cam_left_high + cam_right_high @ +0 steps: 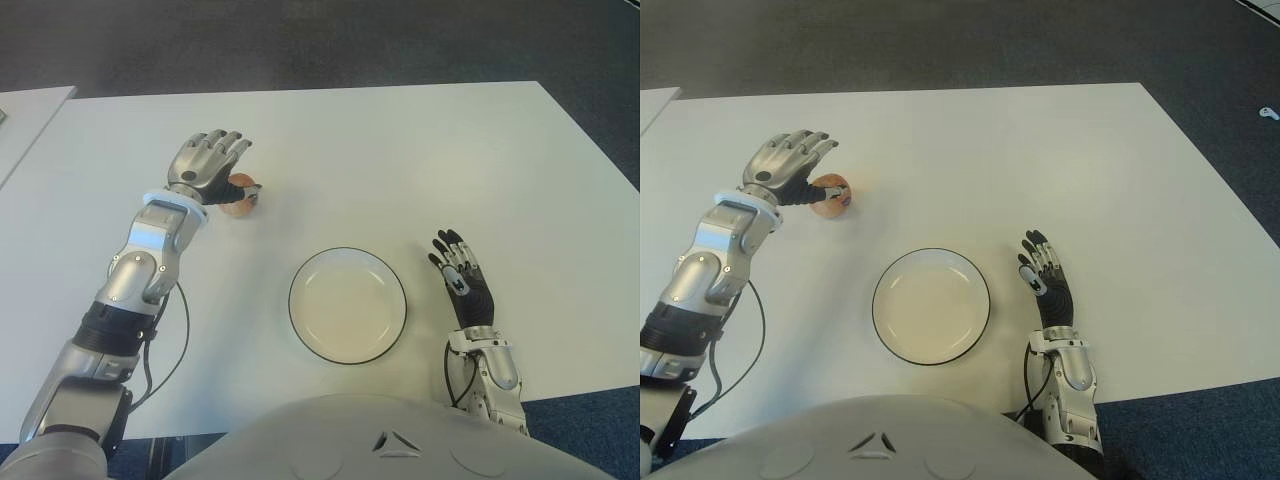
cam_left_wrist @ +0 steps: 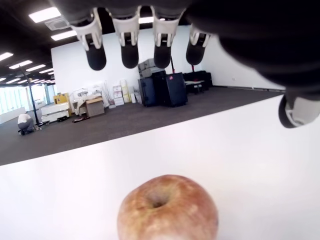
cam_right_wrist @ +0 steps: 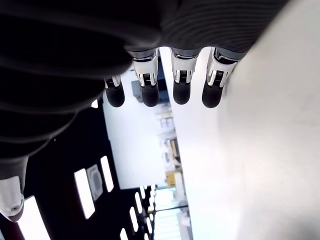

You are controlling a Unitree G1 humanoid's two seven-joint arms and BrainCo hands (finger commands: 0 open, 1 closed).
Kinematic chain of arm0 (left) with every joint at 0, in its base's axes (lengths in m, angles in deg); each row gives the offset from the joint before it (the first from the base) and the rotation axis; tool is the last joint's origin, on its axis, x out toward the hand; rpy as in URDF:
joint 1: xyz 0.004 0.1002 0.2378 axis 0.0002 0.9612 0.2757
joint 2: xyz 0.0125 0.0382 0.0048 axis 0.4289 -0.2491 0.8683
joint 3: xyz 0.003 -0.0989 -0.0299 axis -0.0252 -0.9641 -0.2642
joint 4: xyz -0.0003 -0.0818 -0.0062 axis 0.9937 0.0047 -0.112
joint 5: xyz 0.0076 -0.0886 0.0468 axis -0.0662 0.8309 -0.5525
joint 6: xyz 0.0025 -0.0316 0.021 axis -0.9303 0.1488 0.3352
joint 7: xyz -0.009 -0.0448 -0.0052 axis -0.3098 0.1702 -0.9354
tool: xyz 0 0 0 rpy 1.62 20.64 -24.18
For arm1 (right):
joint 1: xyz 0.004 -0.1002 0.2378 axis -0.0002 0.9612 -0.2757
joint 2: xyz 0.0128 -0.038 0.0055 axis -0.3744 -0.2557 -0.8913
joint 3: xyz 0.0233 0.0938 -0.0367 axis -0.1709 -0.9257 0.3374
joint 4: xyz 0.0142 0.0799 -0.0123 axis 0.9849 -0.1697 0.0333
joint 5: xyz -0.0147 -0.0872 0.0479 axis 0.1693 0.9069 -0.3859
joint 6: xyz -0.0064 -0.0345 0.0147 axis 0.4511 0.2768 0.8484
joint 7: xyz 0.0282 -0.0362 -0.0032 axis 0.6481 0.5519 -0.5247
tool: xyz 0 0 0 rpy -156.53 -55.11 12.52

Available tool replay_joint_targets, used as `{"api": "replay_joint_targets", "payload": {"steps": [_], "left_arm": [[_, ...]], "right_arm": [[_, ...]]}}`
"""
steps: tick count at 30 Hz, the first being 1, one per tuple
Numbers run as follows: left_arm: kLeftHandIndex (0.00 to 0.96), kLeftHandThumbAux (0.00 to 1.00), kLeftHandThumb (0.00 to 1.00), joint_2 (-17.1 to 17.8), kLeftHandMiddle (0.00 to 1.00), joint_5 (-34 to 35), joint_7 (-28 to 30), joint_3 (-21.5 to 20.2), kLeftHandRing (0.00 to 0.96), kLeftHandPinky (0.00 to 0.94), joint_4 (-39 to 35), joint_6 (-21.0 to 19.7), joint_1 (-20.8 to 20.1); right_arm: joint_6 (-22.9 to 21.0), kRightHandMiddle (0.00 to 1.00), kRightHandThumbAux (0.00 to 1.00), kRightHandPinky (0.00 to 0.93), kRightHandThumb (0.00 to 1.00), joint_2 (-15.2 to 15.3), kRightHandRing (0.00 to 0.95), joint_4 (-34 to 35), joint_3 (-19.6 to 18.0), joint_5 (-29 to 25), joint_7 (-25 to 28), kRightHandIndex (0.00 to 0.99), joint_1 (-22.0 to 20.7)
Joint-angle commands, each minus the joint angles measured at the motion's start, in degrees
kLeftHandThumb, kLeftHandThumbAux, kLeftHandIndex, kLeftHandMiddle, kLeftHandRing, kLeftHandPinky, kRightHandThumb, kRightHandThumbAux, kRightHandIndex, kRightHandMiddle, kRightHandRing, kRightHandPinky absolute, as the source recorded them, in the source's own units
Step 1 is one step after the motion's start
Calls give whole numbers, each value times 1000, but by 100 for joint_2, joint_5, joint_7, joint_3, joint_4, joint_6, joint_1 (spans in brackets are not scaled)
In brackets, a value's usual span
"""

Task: Put the apples into the plate.

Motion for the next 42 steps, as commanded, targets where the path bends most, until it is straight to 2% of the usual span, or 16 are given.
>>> {"api": "replay_joint_targets", "payload": {"steps": [1,9,18,25,31,42], "left_arm": [[0,307,325,112,0,-111,-300,239,0,0,512,139,-323],[0,309,328,175,0,-91,-438,523,0,0,919,223,-598],[0,291,322,19,0,-55,-475,812,0,0,1228,149,-754],[0,275,282,-114,0,34,-693,999,0,0,1797,181,-913],[0,271,291,-97,0,4,-1054,1205,0,0,2447,282,-1122],[0,256,310,-84,0,23,-1477,1516,0,0,3080,373,-1329]], "right_arm": [[-110,59,519,0,140,-38,7,-122,-27,-27,-25,55,122],[-44,53,516,4,138,-18,5,-142,-31,-15,21,51,169],[69,50,511,9,137,-3,5,-183,-29,14,53,55,206],[51,43,508,2,143,-9,0,-180,-50,-18,49,54,235],[51,38,510,8,149,-15,0,-193,-63,-32,43,53,246],[61,46,506,16,130,6,8,-237,-61,61,-3,52,229]]}}
